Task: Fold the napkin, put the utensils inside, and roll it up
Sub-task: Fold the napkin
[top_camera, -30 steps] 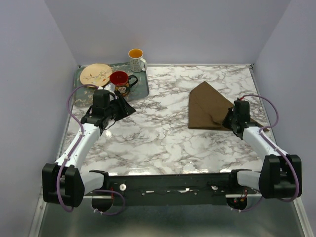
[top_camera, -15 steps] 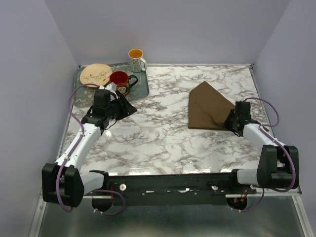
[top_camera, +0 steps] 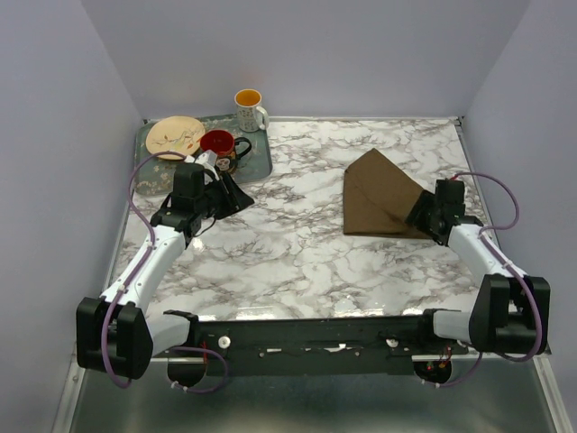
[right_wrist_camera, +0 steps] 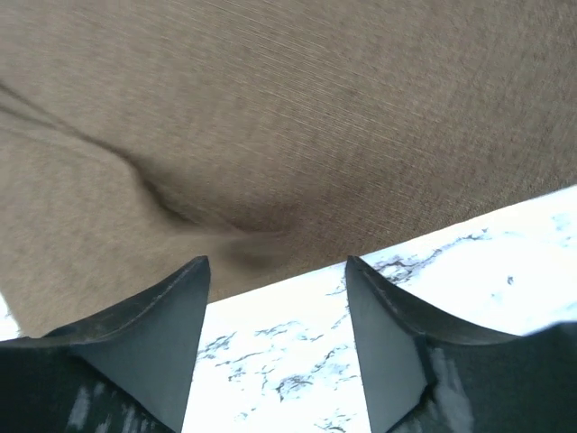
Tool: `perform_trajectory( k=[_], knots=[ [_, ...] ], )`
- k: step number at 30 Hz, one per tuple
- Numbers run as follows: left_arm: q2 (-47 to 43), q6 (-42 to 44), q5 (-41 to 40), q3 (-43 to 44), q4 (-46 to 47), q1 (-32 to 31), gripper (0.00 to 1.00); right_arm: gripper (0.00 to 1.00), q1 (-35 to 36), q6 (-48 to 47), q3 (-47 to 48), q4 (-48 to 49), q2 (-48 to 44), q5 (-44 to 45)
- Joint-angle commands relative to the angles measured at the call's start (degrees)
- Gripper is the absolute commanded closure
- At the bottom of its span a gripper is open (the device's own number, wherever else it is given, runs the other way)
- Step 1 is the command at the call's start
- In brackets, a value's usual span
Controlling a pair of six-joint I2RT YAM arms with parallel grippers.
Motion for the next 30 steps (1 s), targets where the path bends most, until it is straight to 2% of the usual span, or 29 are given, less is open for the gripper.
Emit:
perform_trajectory(
  k=[1,4,9,11,13,16,19,20,22,23,25,26,30],
  knots=[
    [0.54,-0.54,1.98,0.70,1.84,-1.19,0.44,0.33,-0.43,-1.16,0.82,-1.46,-1.25,-4.70],
    [0.81,-0.81,1.90,1.23,1.93,-2.33,0.44,0.38,-0.43,1.12,-0.41,-0.33,-0.54,-8.14],
    [-0.25,-0.63,1.46,1.23,1.41,-3.04,0.44,0.44,-0.95,2.36,-0.94,0.65,3.93,-2.80],
    [-0.60,-0.28,1.37,1.41,0.80,-3.13,0.44,0.48,-2.18,2.62,-0.42,0.56,4.99,-3.58],
    [-0.78,0.16,1.37,1.58,0.27,-3.13,0.44,0.48,-2.36,3.67,-0.41,0.38,2.90,-1.67],
    [-0.95,0.51,2.07,2.02,0.00,-3.39,0.43,0.41,-4.37,4.11,1.33,-2.15,-1.50,0.37],
    [-0.08,2.53,3.39,3.77,-1.22,-4.88,0.41,0.33,-12.27,5.43,4.67,-5.67,-3.17,-1.39],
    [0.97,3.75,3.74,4.56,-1.75,-5.84,0.41,0.21,-15.69,5.96,5.12,-5.86,-3.44,-0.78],
    [1.68,4.29,5.32,5.71,-2.37,-6.73,0.40,0.14,-19.65,7.80,5.65,-5.95,-3.97,-1.73],
    [2.21,4.47,5.67,5.98,-2.37,-7.08,0.40,0.10,-23.94,8.68,5.74,-5.86,-3.88,-2.61],
    [2.21,4.90,6.46,6.15,-2.20,-8.31,0.40,0.10,-28.35,11.40,5.21,-4.64,-3.27,-4.45],
    [1.86,4.99,6.64,6.33,-2.28,-8.66,0.40,0.12,-31.42,12.11,4.43,-4.11,-2.57,-4.46],
    [1.68,5.52,7.26,6.77,-2.46,-9.89,0.40,0.26,-36.19,13.43,3.19,0.38,1.21,-5.08]
  ],
)
